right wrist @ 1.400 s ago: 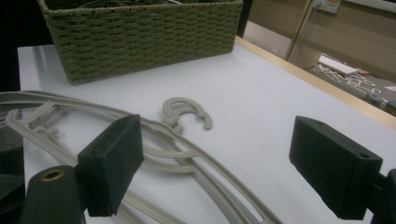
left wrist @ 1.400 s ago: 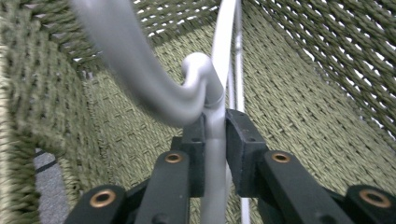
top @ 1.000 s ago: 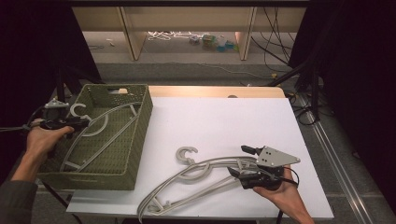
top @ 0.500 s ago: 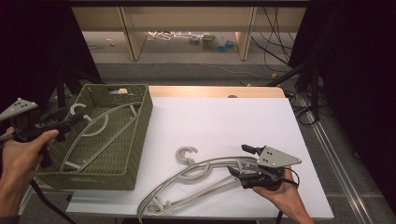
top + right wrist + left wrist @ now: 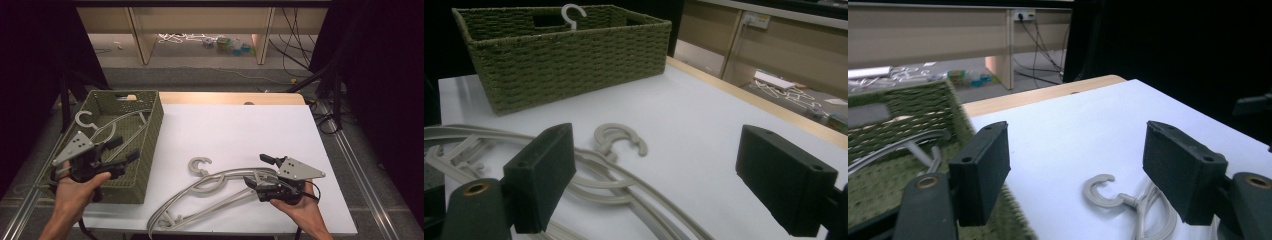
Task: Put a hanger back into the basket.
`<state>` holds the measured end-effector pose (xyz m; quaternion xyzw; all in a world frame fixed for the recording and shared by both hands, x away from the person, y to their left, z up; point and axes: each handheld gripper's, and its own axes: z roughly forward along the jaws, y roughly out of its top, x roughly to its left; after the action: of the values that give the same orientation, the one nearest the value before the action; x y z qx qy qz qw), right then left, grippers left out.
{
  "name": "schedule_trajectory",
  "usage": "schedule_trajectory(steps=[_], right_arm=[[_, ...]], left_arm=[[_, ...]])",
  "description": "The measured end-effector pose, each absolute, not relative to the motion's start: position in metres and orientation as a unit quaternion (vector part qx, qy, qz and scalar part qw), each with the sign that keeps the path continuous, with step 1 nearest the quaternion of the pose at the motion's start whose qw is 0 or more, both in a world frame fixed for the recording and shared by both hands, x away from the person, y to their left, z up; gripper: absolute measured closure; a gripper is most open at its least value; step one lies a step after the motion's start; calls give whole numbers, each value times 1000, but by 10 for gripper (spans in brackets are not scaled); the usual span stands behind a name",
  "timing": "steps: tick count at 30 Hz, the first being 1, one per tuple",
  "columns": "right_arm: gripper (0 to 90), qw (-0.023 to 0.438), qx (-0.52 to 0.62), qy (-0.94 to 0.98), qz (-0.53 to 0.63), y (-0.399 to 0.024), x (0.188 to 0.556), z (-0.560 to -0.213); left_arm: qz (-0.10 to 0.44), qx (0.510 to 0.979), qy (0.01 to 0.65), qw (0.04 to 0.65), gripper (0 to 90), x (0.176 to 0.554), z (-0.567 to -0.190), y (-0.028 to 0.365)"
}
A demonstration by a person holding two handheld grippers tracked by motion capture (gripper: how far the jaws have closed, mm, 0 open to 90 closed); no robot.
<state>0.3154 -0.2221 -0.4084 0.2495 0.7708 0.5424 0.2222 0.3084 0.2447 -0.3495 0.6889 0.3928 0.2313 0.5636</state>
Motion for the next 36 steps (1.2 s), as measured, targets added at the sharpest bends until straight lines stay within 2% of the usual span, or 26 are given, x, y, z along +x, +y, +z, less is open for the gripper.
schedule_trajectory(steps=[8,15,19,30,36], right_arm=[[163,227,256,762,549,-224,316,-413],[163,230,262,753,558,-224,315,-415],[163,228,258,756,557,-223,314,-418],[160,223,250,760,557,-222,316,-423],[160,224,252,759,556,-221,314,-423]], left_arm=[[210,709,359,569,196,304,-393,212],[206,704,344,586,185,298,-412,201],[211,710,335,582,186,296,-418,199],[207,690,348,600,181,290,-424,199],[210,698,326,603,181,282,-423,193]])
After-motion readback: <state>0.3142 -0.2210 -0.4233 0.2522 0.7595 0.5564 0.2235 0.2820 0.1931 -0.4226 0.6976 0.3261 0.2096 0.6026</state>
